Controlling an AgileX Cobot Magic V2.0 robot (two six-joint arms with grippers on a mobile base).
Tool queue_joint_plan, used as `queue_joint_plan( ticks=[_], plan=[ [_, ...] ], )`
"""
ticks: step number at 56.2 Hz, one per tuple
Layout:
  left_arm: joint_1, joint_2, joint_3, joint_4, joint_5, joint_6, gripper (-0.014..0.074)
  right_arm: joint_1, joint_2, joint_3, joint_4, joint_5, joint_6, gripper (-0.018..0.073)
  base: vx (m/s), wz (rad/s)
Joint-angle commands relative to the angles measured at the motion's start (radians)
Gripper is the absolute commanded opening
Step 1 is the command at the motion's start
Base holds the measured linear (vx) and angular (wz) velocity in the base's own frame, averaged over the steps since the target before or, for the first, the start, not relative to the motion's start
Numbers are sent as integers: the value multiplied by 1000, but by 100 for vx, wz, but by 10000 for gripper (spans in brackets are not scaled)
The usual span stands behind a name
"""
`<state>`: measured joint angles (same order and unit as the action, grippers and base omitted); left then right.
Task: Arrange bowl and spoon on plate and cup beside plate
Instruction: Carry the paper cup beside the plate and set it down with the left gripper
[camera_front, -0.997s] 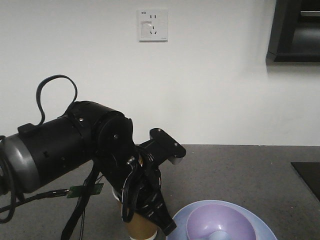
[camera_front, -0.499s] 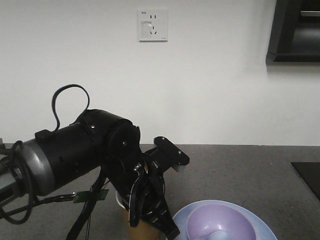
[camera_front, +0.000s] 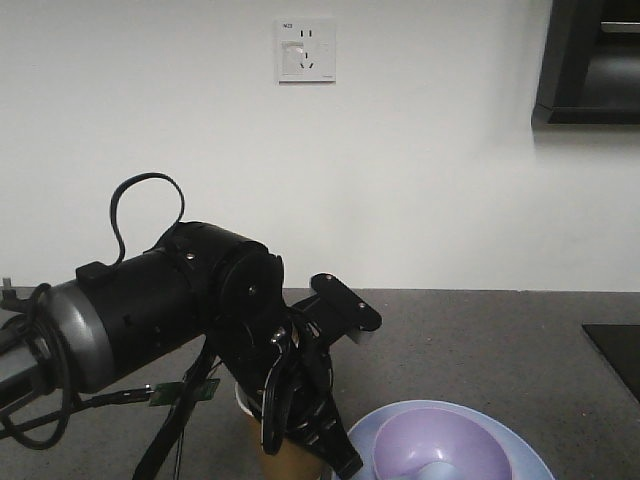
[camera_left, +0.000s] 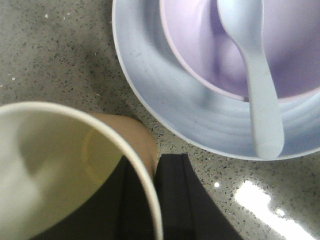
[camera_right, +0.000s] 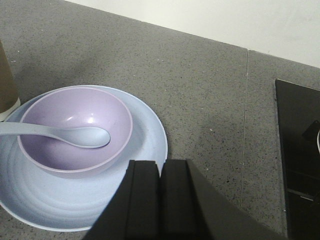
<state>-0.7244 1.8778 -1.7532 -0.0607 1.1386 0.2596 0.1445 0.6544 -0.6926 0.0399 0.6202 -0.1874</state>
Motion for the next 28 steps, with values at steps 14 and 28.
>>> queue_joint_plan(
  ticks=[14,28],
  plan=[
    [-9,-51,-33,-10,-35,-9,337,-1,-1,-29,-8,-73,-2,-8,0,0],
    [-9,-52,-33,-10,-33,-9,513,-1,-1,-29,-8,-73,-2,-8,0,0]
  ],
)
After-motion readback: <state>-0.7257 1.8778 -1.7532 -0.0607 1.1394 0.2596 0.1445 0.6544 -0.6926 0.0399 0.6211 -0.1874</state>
